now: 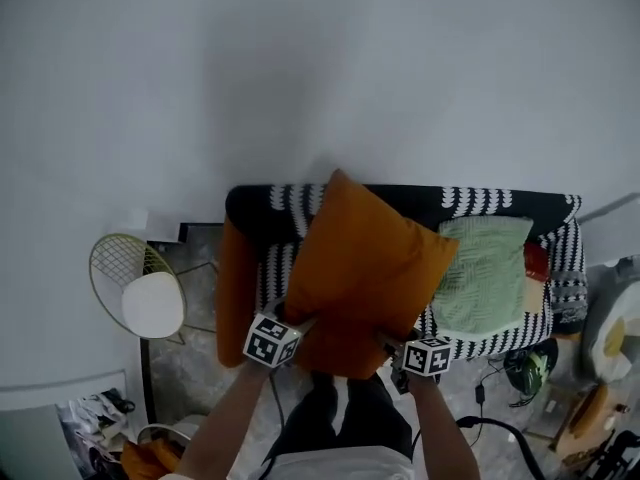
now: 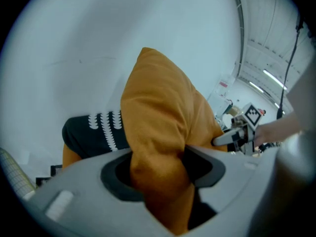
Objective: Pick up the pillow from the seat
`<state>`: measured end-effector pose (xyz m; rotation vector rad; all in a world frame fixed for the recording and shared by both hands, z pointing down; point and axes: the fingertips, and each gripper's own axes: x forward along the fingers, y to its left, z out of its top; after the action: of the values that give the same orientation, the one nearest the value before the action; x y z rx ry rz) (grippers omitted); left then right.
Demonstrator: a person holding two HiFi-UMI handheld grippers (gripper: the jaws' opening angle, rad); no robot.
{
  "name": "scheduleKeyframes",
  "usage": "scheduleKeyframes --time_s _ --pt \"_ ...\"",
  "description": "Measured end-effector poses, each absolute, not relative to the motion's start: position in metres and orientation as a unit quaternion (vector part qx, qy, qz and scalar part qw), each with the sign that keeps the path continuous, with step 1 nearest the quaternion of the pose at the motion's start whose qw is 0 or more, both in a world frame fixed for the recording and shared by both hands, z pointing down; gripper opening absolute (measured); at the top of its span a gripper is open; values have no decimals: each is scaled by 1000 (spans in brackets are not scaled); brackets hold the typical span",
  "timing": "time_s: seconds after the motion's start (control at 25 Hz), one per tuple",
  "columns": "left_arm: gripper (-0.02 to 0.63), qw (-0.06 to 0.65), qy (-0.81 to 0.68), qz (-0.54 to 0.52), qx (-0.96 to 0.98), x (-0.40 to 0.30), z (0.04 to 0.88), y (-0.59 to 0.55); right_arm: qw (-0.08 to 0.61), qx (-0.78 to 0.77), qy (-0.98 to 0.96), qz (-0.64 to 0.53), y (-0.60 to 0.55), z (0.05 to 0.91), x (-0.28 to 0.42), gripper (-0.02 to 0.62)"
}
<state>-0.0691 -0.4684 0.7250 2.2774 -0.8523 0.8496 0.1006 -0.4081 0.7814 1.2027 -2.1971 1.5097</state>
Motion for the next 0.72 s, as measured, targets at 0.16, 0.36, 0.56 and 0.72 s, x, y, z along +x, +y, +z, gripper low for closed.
scheduleKeyframes --time_s 0.16,0.36,0.56,0.72 --pt "236 267 -320 300 858 -79 680 -450 107 415 -756 495 -393 736 93 244" --pt "242 260 -319 278 868 -85 629 -429 101 420 -769 471 -372 684 87 245" --pt "245 238 -317 256 882 -87 582 -403 93 434 -777 446 -345 636 86 245" --pt "247 222 -314 227 895 -88 551 -381 94 456 -782 413 -322 597 87 244"
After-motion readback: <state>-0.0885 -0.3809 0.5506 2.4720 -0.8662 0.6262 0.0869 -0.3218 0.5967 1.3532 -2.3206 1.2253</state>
